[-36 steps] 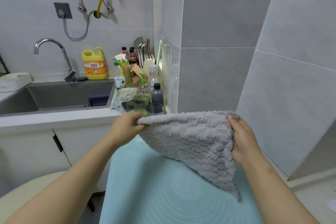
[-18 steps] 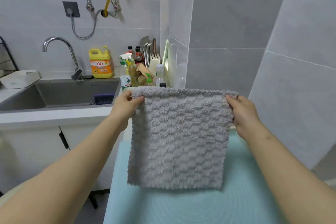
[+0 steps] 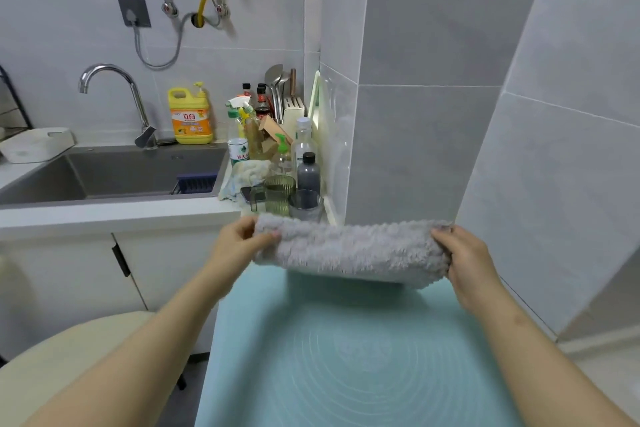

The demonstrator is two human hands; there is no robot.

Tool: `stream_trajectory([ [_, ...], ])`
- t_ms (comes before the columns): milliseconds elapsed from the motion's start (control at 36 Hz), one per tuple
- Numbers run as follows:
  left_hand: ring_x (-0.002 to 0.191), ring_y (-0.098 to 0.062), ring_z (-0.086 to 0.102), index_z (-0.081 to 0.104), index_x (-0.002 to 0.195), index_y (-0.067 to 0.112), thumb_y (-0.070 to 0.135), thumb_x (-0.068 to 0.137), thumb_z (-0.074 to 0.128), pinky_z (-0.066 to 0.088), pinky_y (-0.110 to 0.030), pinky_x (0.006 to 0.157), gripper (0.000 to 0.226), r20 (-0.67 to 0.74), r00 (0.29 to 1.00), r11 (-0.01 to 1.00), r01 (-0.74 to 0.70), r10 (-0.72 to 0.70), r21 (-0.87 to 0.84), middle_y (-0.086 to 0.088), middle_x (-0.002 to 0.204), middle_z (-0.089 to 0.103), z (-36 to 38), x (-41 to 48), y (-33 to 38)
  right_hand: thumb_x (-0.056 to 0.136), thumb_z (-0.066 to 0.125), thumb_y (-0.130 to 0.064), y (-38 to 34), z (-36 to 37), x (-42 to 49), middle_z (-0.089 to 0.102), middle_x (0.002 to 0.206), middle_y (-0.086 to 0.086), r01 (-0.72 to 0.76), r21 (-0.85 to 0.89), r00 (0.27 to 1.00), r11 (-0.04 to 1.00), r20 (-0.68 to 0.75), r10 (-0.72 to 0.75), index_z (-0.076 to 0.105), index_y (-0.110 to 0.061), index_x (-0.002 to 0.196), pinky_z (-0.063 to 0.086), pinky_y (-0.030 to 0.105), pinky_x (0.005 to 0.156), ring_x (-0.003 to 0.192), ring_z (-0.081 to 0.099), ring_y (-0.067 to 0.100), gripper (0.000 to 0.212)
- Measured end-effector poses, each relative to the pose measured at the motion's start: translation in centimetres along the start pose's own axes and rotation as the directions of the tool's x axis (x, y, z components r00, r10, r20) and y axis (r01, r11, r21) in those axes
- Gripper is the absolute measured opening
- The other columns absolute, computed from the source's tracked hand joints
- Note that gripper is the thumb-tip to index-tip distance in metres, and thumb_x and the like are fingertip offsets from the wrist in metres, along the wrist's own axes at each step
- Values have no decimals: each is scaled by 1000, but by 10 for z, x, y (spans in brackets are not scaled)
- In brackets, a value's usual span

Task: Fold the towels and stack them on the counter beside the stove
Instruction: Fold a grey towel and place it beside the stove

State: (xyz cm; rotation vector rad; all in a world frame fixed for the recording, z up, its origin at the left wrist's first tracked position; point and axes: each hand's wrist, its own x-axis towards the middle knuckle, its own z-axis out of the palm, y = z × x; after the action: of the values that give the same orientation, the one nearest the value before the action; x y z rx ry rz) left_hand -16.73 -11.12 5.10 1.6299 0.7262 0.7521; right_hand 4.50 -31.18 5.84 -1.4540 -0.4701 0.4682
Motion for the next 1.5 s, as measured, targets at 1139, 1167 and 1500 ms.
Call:
stream_trajectory([
  [1139,64,-18,46,47,68,18,22,93,54,32,-29,56,26,-101,942,863,334,-321,379,-1,71,53,26,7,-99,91,52,-16,114,-13,6,35,65,10,-210,-499,977,841,-140,161,35,-11,69,18,30,56,62,33,18,28],
  [1167,65,-18,46,47,68,18,21,93,54,33,-29,57,26,-103,939,853,342,-329,393,-2,71,53,26,10,-101,91,51,-16,117,-11,10,36,65,11,-213,-513,976,831,-148,159,35,-11,69,18,30,56,62,34,18,28],
  [1500,82,-24,50,53,95,11,23,99,42,37,-29,73,17,-102,912,709,375,-397,598,-6,94,55,32,35,-119,92,50,-22,143,-10,25,44,65,10,-279,-630,960,725,-205,191,42,-9,68,23,30,55,59,40,21,29],
])
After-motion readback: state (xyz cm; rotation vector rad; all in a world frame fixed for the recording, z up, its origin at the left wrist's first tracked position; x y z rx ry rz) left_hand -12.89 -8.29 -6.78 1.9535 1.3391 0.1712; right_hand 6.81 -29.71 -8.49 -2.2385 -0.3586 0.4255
